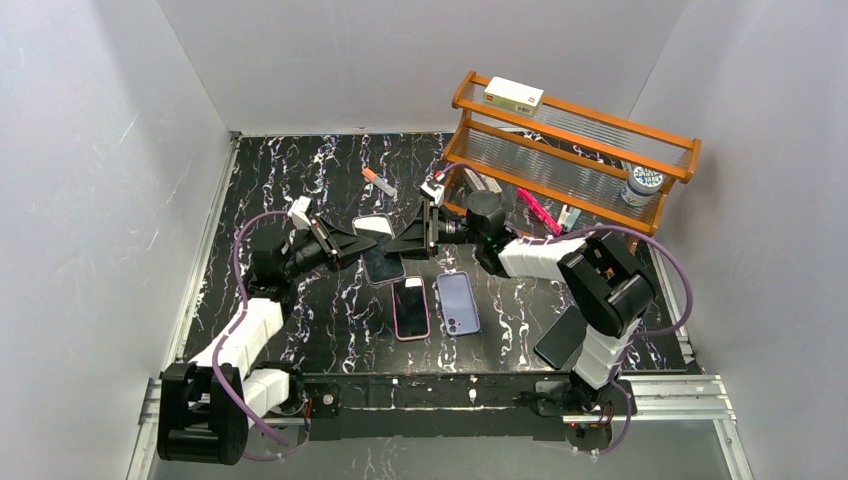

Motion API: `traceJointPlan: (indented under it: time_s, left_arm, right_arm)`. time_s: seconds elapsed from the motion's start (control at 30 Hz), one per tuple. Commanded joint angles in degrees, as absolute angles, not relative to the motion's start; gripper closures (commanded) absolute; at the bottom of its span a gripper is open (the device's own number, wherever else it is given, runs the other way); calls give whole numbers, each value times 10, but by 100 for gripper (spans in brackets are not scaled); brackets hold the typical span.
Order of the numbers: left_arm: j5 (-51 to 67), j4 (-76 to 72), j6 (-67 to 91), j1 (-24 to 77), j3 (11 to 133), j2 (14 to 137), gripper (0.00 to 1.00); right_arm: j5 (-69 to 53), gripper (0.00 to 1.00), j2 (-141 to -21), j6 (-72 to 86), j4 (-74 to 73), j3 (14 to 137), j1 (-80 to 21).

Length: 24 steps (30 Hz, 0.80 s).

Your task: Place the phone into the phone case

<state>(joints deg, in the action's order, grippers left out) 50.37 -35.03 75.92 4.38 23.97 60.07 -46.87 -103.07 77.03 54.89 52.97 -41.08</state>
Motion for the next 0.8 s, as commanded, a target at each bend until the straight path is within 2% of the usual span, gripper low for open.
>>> traceJointPlan:
  time_s: [0.0,0.2,0.5,0.77]
  left_arm:
    - [550,-365,739,46,253,574,100]
    - [566,-366,724,61,252,567,100]
    - [575,-366,712,72,244,574,100]
    - [572,-366,703,75,233,586,100]
  right_arm:
    - [-473,49,-991,720,527,535,-388]
    - [-487,46,-994,712,506,557,-368]
    - [-484,46,-1009,690,458,601,-365]
    - [-482,58,-1021,692,447,613,-366]
